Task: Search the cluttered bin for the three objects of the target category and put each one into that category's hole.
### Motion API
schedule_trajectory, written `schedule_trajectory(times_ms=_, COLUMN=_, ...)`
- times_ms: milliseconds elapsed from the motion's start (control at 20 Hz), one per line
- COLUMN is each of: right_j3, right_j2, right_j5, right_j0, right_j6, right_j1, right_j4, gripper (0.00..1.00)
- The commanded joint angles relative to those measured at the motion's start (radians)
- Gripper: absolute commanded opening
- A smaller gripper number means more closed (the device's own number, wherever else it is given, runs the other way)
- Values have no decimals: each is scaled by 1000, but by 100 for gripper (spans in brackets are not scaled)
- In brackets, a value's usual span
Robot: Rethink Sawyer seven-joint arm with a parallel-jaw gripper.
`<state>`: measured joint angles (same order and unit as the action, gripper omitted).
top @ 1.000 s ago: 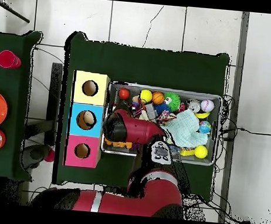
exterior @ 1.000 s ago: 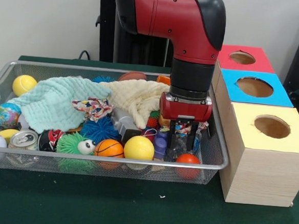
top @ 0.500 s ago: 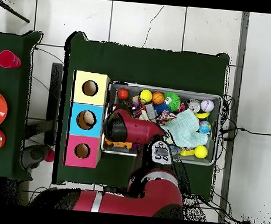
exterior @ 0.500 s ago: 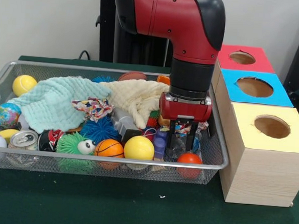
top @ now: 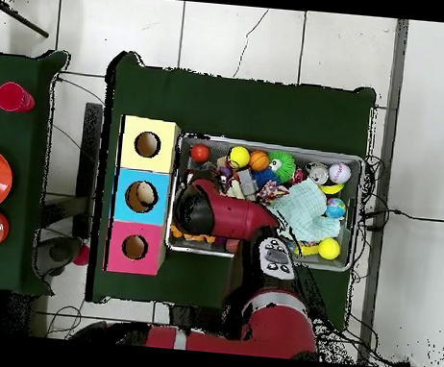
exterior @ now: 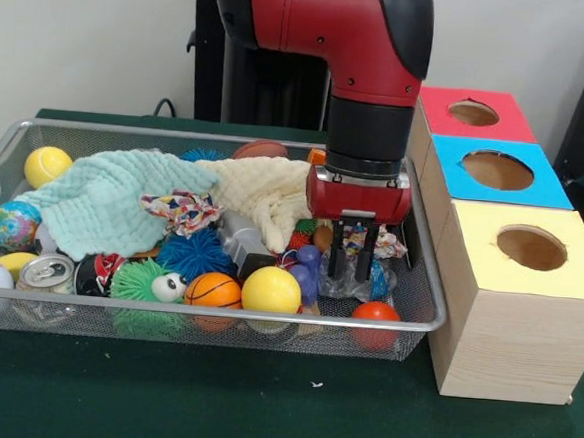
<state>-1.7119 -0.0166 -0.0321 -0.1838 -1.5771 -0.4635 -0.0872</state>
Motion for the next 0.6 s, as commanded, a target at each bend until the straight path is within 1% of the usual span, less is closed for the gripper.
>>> schedule_trajectory(times_ms=50, right_j3=-113, right_j2=-85, right_j5=106, right_j0=-42, right_j6=-125, right_j1=-28, right_j4=-34, gripper=0)
schedule_trajectory(times_ms=150, right_j3=-117, right_j2=-80, right_j5=92, right_j0=-40, right_j6=-127, right_j1=-29, right_j4=-36, gripper=0)
schedule_trajectory(times_ms=600, right_j3=-111, right_j2=-68, right_j5=96, right_j0=-29, right_j6=-120, right_j1=-29, right_j4=-31, gripper=0)
